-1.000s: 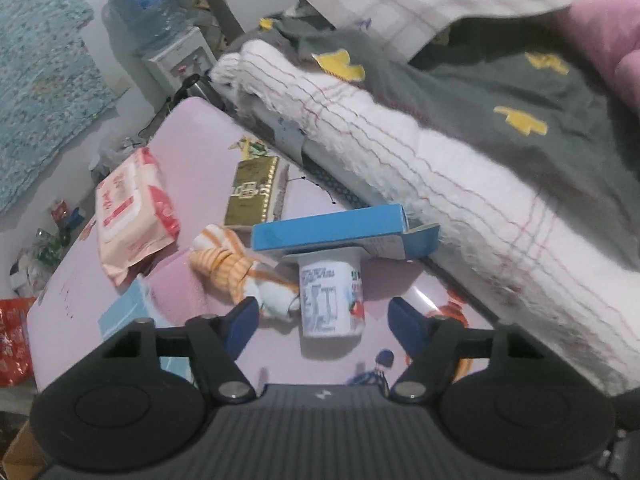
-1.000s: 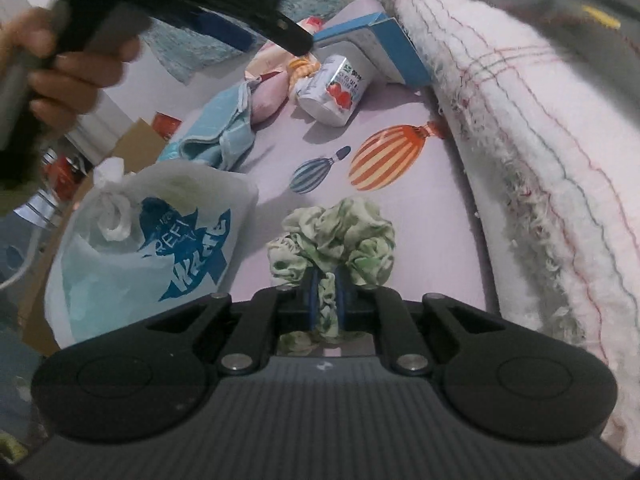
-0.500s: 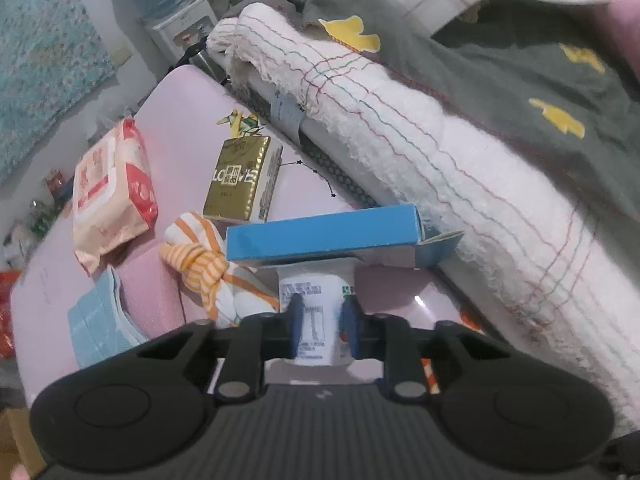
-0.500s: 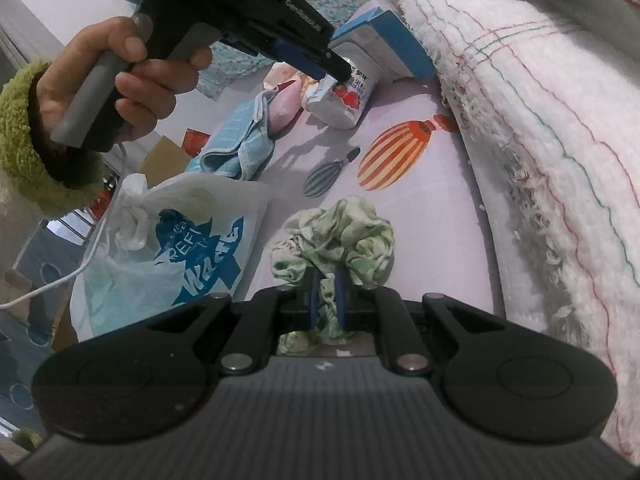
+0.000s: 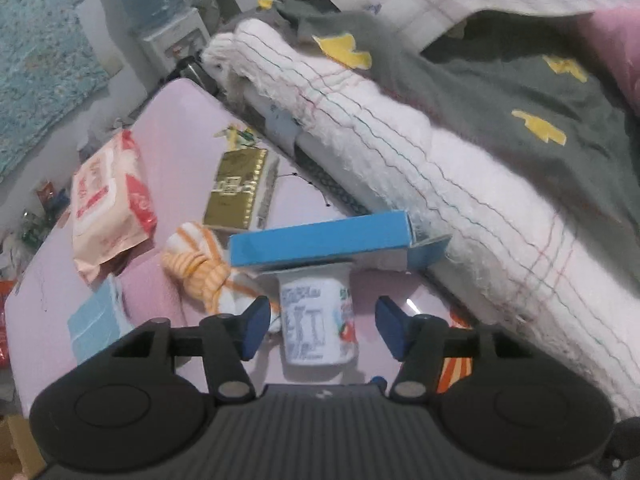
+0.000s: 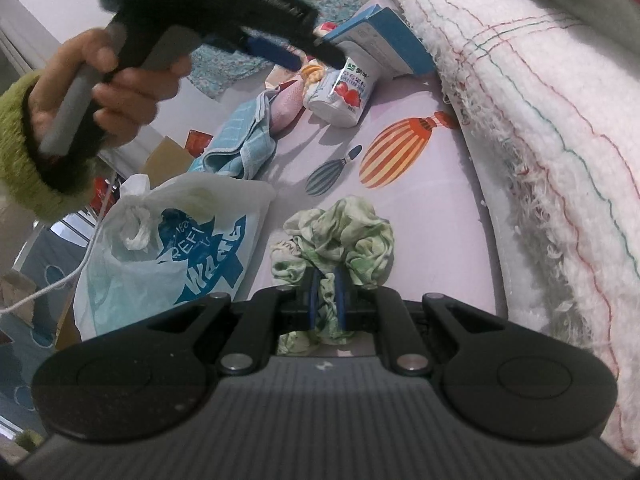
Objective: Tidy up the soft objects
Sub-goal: 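Grasp the white yogurt cup with the left tool while the right holds the scrunchie, then carry the yogurt cup in the left tool and scrunchie in the right tool to the box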
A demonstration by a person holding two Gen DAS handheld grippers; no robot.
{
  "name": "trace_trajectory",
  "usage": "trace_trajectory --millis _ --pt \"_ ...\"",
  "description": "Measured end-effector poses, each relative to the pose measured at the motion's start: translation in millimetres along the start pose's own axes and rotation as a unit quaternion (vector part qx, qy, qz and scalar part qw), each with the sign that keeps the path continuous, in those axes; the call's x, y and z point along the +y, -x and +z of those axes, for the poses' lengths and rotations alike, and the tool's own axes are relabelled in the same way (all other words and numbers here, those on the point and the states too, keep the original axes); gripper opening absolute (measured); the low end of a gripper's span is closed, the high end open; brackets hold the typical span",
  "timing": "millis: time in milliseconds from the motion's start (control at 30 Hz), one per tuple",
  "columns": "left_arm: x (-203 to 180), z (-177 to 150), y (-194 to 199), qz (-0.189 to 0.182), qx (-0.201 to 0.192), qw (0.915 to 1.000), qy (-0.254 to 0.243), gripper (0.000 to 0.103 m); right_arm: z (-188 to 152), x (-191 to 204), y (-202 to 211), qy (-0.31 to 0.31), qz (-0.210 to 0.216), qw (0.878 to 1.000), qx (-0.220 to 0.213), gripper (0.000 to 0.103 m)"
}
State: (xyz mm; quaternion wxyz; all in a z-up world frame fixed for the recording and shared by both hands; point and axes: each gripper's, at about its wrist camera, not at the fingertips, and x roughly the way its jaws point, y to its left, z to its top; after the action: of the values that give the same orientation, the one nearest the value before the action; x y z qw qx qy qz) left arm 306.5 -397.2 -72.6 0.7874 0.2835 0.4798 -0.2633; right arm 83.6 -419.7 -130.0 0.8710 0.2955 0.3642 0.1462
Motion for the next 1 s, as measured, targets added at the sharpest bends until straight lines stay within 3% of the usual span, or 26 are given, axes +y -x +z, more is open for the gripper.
trace_trajectory --millis 133,167,467,767,1000 --pt "-3.4 8.0 -26.7 0.014 0.034 0.9993 -0.003 0.053 -0.5 -2.1 0.1 -0.003 0.005 1.000 -0.001 0.008" --pt "-1.8 8.2 -31.0 0.019 0.035 0.9992 0.004 0.048 -0.7 -2.7 0.3 -0.004 0.006 1.000 -0.001 0.008" --pt "19.3 -6.3 -13.4 -0.008 0.013 0.9979 0.063 0.045 -1.1 -3.3 1.8 -0.004 0.008 1.000 -0.002 0.008" --pt "40.1 -28.3 74.8 -0.039 -0.062 0.9918 0.104 0.045 -4.2 -2.8 2.8 -0.014 0.008 1.000 -0.014 0.007" --pt "75.8 -64.0 175.6 -0.040 -0.139 0.9769 0.157 0.046 -4.2 -7.1 6.6 -0.045 0.018 0.998 -0.028 0.007"
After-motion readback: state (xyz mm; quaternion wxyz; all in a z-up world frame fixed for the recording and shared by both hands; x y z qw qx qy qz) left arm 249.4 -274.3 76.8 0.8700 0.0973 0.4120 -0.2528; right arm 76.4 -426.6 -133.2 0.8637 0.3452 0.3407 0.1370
